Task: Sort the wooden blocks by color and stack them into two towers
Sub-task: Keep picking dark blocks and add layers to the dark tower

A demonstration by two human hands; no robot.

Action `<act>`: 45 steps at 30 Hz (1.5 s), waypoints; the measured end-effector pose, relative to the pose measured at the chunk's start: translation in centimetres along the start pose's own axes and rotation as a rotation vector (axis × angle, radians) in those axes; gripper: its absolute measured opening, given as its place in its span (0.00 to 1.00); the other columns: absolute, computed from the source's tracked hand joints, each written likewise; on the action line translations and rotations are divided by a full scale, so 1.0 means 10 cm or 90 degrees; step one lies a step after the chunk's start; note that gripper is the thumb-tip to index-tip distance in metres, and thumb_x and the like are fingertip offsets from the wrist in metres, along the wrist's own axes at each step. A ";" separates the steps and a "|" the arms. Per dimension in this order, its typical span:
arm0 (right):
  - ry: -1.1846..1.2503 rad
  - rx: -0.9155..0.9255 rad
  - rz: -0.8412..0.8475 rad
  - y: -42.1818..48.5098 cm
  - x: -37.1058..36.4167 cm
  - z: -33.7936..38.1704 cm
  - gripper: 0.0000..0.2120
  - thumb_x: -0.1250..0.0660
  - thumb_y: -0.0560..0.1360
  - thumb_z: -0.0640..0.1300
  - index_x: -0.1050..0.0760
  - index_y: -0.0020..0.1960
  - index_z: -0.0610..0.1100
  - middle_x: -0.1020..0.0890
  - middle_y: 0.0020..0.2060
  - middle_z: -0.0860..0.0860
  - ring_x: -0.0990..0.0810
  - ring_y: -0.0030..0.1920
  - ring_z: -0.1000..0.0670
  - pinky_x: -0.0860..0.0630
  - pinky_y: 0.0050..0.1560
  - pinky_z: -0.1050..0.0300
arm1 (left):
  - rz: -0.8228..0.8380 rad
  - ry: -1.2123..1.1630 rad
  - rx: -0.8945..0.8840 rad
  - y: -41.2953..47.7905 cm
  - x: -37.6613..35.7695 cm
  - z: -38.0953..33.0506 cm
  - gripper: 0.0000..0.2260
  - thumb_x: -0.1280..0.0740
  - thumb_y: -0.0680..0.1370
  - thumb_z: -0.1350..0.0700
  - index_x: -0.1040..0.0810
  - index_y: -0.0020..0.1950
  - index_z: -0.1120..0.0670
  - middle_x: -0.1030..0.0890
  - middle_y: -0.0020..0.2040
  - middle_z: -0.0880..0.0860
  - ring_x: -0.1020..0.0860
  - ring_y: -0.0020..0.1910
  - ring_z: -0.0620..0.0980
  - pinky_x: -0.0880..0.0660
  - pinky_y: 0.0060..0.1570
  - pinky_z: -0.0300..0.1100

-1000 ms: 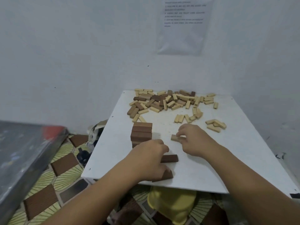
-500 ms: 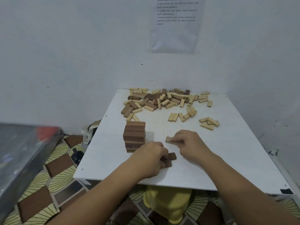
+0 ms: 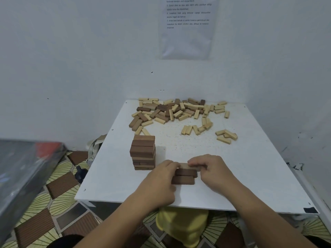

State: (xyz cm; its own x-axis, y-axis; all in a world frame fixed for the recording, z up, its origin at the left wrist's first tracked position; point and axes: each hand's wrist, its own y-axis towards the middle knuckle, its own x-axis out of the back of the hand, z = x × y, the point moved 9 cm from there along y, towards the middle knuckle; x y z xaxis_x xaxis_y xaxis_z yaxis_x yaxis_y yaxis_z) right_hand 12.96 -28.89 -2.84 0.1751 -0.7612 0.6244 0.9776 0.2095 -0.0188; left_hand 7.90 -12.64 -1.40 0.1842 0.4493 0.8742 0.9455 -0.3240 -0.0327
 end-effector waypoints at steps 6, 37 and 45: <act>0.022 0.018 -0.015 -0.06 -0.03 0.01 0.22 0.38 0.75 0.27 0.13 0.55 0.48 0.16 0.56 0.55 0.20 0.59 0.56 0.26 0.59 0.67 | -0.048 -0.015 0.027 0.08 -0.01 -0.02 0.22 0.30 0.75 0.64 0.25 0.67 0.50 0.25 0.57 0.48 0.25 0.52 0.49 0.23 0.53 0.46; 0.562 -0.131 -0.180 -0.20 -0.19 -0.05 0.12 0.45 0.86 0.53 0.25 0.64 0.59 0.24 0.71 0.57 0.29 0.73 0.57 0.35 0.74 0.58 | -0.170 -0.564 0.240 0.06 -0.17 -0.07 0.26 0.56 0.86 0.39 0.41 0.83 0.43 0.39 0.81 0.39 0.43 0.75 0.33 0.50 0.75 0.34; 0.546 -0.120 -0.174 -0.20 -0.20 -0.04 0.12 0.44 0.86 0.52 0.23 0.63 0.61 0.23 0.70 0.59 0.29 0.72 0.59 0.35 0.73 0.58 | -0.172 -0.550 0.222 0.02 -0.18 -0.17 0.29 0.55 0.83 0.37 0.41 0.83 0.43 0.39 0.81 0.39 0.43 0.75 0.31 0.49 0.74 0.31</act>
State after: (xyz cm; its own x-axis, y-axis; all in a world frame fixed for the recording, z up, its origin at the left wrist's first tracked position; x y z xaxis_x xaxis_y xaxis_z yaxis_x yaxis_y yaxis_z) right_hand 10.72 -27.99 -4.33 -0.1126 -0.9796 -0.1664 0.9873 -0.0914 -0.1300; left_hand 7.34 -14.94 -2.17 -0.0487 0.9741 0.2209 0.9859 0.0824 -0.1459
